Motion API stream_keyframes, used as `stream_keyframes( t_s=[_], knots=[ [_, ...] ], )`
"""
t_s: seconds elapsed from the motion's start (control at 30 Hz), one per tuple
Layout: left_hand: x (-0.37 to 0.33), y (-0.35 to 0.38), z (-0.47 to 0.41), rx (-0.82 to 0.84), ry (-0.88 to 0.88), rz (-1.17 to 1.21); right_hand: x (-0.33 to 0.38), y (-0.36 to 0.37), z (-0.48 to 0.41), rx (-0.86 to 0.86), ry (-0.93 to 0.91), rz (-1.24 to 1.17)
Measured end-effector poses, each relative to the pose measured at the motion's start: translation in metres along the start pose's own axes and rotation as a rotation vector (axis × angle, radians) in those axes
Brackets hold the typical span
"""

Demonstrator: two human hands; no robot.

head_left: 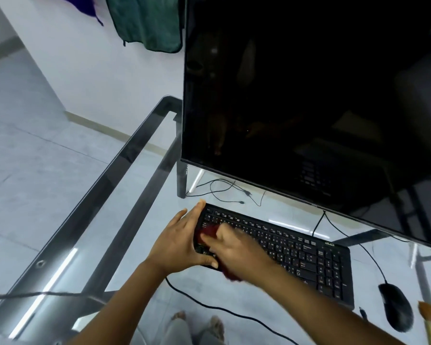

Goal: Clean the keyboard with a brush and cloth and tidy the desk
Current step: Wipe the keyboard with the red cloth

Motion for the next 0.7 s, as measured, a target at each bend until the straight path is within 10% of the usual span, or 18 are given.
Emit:
stream_keyframes(
  t_s=[0.13, 0.3, 0.43, 0.6, 0.7],
  knots=[
    [0.000, -0.002, 0.001, -0.002, -0.021, 0.041, -0.041, -0.017, -0.031, -0.100, 0.264, -0.091],
    [-0.002, -0.004, 0.003, 0.003, -0.047, 0.048, 0.007, 0.005, -0.008, 0.071, -0.070, -0.006],
    [-0.003, -0.005, 0.003, 0.008, -0.067, 0.075, -0.039, -0.012, -0.040, -0.123, 0.341, -0.100],
    [-0.005, -0.006, 0.003, -0.020, -0.022, 0.060, 0.017, 0.005, -0.022, 0.029, 0.081, -0.066],
    [-0.005, -0.006, 0.002, -0.018, -0.031, 0.069, -0.017, -0.011, -0.044, -0.113, 0.268, -0.088]
  ],
)
Point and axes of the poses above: each hand's wrist, its own z-axis away from the middle knuckle, its own y-axis out of the palm, x = y × z, the point moved 5 cm from there along -z, towards the middle knuckle, and after that the axes turned 14 degrees about y, right-handed, at the moved point
